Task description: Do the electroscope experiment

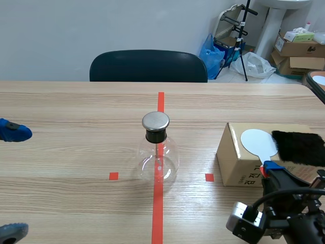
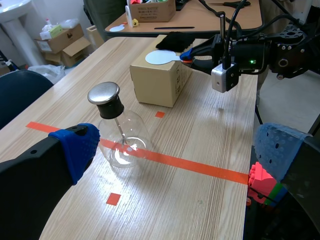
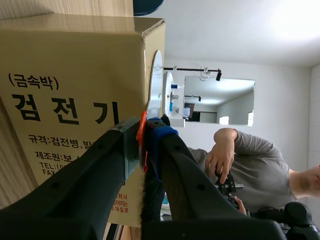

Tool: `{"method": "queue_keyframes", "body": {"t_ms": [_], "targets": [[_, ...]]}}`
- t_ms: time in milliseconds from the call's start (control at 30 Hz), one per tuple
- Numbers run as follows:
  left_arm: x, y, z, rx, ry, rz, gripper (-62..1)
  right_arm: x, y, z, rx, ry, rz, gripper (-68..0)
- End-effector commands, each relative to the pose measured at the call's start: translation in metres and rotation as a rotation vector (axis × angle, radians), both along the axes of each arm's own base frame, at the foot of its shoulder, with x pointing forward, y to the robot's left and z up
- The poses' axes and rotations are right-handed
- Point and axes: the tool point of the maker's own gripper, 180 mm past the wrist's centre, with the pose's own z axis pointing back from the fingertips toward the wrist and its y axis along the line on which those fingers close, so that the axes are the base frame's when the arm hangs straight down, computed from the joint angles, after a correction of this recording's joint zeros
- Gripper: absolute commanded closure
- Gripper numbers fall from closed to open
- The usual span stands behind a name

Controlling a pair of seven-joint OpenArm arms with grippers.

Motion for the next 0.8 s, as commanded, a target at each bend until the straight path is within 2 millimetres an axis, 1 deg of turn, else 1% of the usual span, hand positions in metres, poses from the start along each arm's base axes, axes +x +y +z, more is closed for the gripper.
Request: {"method": "queue_keyframes", "body": {"t_ms": [0,67,233,267,300,367,433,533,600,767], "targets": [[0.0003,-0.0021,0.0052,-0.034,-0.003,0.005,-62.3,0.005,0.0011,0.0163,-0.006,-0.079,0.001,-9.1],[0.0004,-0.002,0.0048,-0.031,-0.002,0.005,-62.3,0.005,0.0023,0.0162,0.001,-0.079,-0.005,-11.5],[0.0004,-0.002,0.0048,-0.031,-0.002,0.005,-62.3,0.0029,0.0036,0.0147,0.006,-0.073,-0.006,-11.8],[0.0004,-0.002,0.0048,-0.031,-0.002,0.005,-62.3,0.003,0.0037,0.0147,0.006,-0.073,-0.006,-13.3],[0.0004,-0.002,0.0048,-0.031,-0.002,0.005,-62.3,0.0029,0.0038,0.0147,0.006,-0.073,-0.005,-16.4],[0.0004,-0.002,0.0048,-0.031,-0.002,0.005,-62.3,0.0028,0.0045,0.0147,0.006,-0.073,-0.001,-26.2],[0.0004,-0.002,0.0048,-0.031,-0.002,0.005,-62.3,0.0029,0.005,0.0148,0.006,-0.074,0.002,-37.8],[0.0004,-0.002,0.0049,-0.032,-0.003,0.005,-62.3,0.0029,0.0049,0.0148,0.006,-0.074,0.001,-57.1],[0.0004,-0.002,0.0049,-0.032,-0.003,0.005,-62.3,0.0029,0.0049,0.0148,0.006,-0.074,0.001,-67.9],[0.0018,-0.0016,0.0075,-0.049,-0.001,0.014,-62.3,0.0029,0.005,0.0148,0.006,-0.073,0.001,-67.9]]}}
